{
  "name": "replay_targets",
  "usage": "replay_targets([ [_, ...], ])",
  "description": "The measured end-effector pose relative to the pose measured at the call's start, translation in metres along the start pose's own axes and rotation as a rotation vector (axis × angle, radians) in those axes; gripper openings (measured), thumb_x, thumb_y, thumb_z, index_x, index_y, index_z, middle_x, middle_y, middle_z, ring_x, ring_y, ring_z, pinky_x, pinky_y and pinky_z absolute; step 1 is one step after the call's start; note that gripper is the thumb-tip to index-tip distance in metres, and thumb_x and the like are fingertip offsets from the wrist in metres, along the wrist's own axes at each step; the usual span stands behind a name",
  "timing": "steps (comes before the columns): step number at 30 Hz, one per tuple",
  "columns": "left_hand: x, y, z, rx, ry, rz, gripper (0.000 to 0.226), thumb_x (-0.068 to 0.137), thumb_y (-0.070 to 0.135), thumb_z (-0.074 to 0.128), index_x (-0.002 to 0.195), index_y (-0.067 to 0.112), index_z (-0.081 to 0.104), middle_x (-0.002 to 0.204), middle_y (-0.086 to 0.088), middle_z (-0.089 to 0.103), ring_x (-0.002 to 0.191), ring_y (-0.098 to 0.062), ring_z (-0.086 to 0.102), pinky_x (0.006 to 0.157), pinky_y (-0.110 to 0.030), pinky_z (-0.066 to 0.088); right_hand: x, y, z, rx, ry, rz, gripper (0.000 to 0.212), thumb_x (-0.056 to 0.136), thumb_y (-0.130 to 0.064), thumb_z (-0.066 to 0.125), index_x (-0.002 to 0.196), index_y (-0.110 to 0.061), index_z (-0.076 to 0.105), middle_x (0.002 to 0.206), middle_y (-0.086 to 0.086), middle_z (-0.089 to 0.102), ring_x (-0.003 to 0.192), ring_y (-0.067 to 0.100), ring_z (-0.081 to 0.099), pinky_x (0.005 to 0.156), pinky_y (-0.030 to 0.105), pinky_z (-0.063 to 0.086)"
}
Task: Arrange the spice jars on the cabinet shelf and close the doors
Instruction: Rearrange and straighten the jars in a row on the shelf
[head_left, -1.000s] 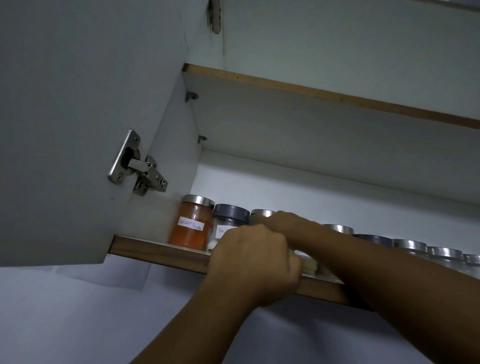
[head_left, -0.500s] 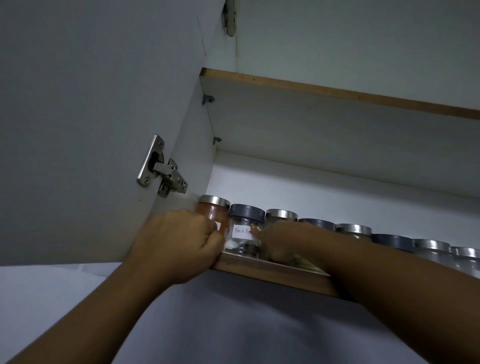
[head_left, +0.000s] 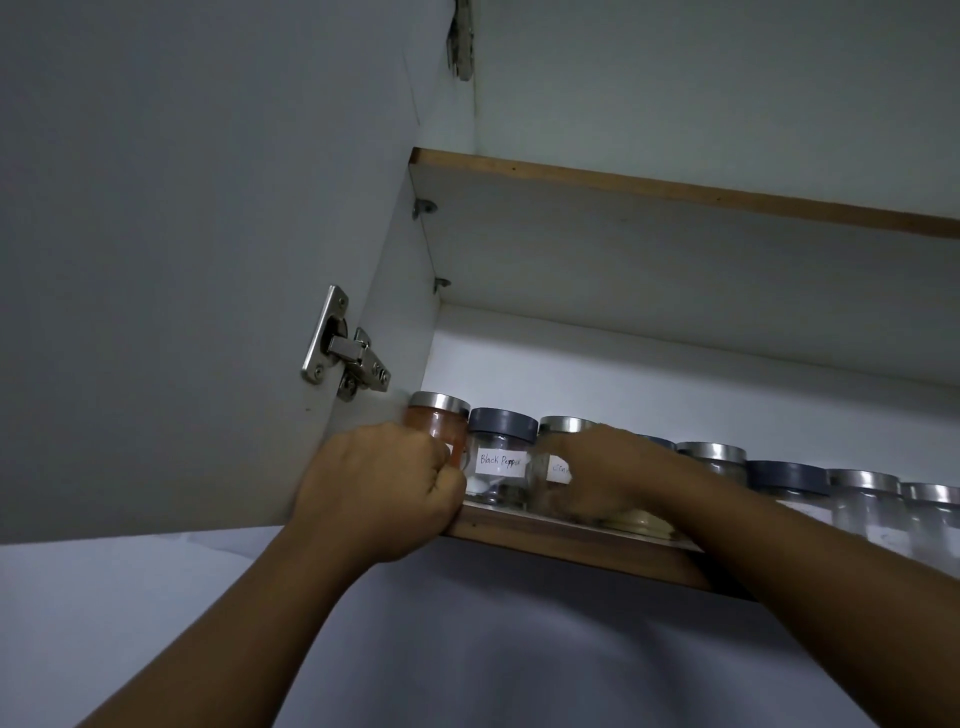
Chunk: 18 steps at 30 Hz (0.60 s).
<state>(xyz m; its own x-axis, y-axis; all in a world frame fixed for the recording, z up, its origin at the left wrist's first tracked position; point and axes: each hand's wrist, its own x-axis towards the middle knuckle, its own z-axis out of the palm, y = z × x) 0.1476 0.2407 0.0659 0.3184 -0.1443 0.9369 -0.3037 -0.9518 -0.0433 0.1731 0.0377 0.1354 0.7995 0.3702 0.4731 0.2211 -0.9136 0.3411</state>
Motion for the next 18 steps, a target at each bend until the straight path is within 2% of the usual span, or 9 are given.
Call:
replay_targets([
  [2,0.0,-0.001,0.001,0.004,-0.01,-0.001,0.032,0.071,0.042,0.023,0.05,0.021,0.034,0.052,0.004,0.038,0.048,-0.008,0.036,0.046,-0.022,0.022,-0.031,0.001,-0.002,0.14,0.024,-0.044,0.037,0.086,-0.056,0.046,0.111,-0.033,0.059,0.114,-0.005,0.063,0.103,0.016,0.057,0.083,0.032,0.046],
  [4,0.0,0.0,0.001,0.009,-0.013,0.002,0.031,0.071,0.041,0.023,0.049,0.021,0.033,0.051,0.005,0.036,0.047,-0.007,0.034,0.045,-0.022,0.021,-0.066,0.002,0.001,0.293,0.11,-0.031,0.049,0.083,-0.071,0.028,0.086,-0.035,0.061,0.087,-0.011,0.065,0.084,0.008,0.059,0.076,0.032,0.048],
  [6,-0.001,0.001,-0.001,0.017,-0.006,0.01,0.032,0.072,0.041,0.023,0.048,0.021,0.031,0.05,0.005,0.034,0.046,-0.005,0.032,0.045,-0.021,0.018,-0.098,0.003,0.012,0.192,0.265,0.005,0.059,0.074,-0.079,0.004,0.07,-0.041,0.05,0.062,-0.01,0.054,0.061,0.002,0.05,0.056,0.025,0.039],
  [7,-0.001,0.001,-0.001,0.018,-0.004,0.01,0.032,0.072,0.041,0.023,0.048,0.021,0.031,0.05,0.006,0.034,0.045,-0.004,0.031,0.044,-0.021,0.017,-0.109,0.004,0.019,0.099,0.334,0.027,0.062,0.072,-0.078,-0.004,0.069,-0.042,0.046,0.059,-0.009,0.05,0.057,0.003,0.047,0.051,0.023,0.031],
  [9,-0.002,0.003,-0.003,-0.004,-0.012,0.002,0.033,0.073,0.042,0.022,0.048,0.022,0.03,0.05,0.005,0.035,0.045,-0.004,0.032,0.044,-0.021,0.017,-0.122,0.003,0.028,0.009,0.415,0.059,0.064,0.075,-0.074,-0.005,0.076,-0.037,0.046,0.066,-0.009,0.055,0.062,0.006,0.052,0.052,0.026,0.03],
  [11,-0.003,0.006,-0.004,-0.043,-0.014,-0.005,0.034,0.076,0.042,0.024,0.049,0.023,0.032,0.052,0.005,0.038,0.047,-0.006,0.035,0.045,-0.021,0.019,-0.124,0.002,0.032,0.0,0.446,0.079,0.061,0.083,-0.069,0.004,0.086,-0.031,0.051,0.077,-0.008,0.061,0.072,0.009,0.057,0.059,0.028,0.033],
  [13,-0.004,0.006,-0.003,-0.072,-0.003,-0.009,0.036,0.083,0.041,0.028,0.051,0.025,0.035,0.055,0.006,0.043,0.05,-0.009,0.04,0.046,-0.022,0.023,-0.122,0.0,0.031,-0.022,0.462,0.084,0.055,0.089,-0.064,0.012,0.093,-0.029,0.054,0.085,-0.007,0.064,0.079,0.012,0.059,0.063,0.027,0.03],
  [16,-0.006,0.005,-0.006,-0.042,-0.021,-0.041,0.035,0.09,0.037,0.032,0.061,0.022,0.046,0.063,0.0,0.052,0.059,-0.018,0.051,0.051,-0.026,0.034,-0.121,-0.004,0.03,-0.019,0.441,0.089,0.052,0.092,-0.062,0.015,0.103,-0.029,0.054,0.093,-0.004,0.066,0.086,0.017,0.06,0.068,0.029,0.034],
  [18,-0.01,0.011,-0.008,0.047,0.003,0.012,0.029,0.091,0.028,0.045,0.068,0.014,0.056,0.065,-0.007,0.06,0.06,-0.025,0.058,0.052,-0.028,0.044,-0.123,-0.008,0.029,-0.008,0.418,0.123,0.054,0.092,-0.061,0.016,0.11,-0.027,0.054,0.099,0.0,0.066,0.091,0.021,0.059,0.076,0.033,0.039],
])
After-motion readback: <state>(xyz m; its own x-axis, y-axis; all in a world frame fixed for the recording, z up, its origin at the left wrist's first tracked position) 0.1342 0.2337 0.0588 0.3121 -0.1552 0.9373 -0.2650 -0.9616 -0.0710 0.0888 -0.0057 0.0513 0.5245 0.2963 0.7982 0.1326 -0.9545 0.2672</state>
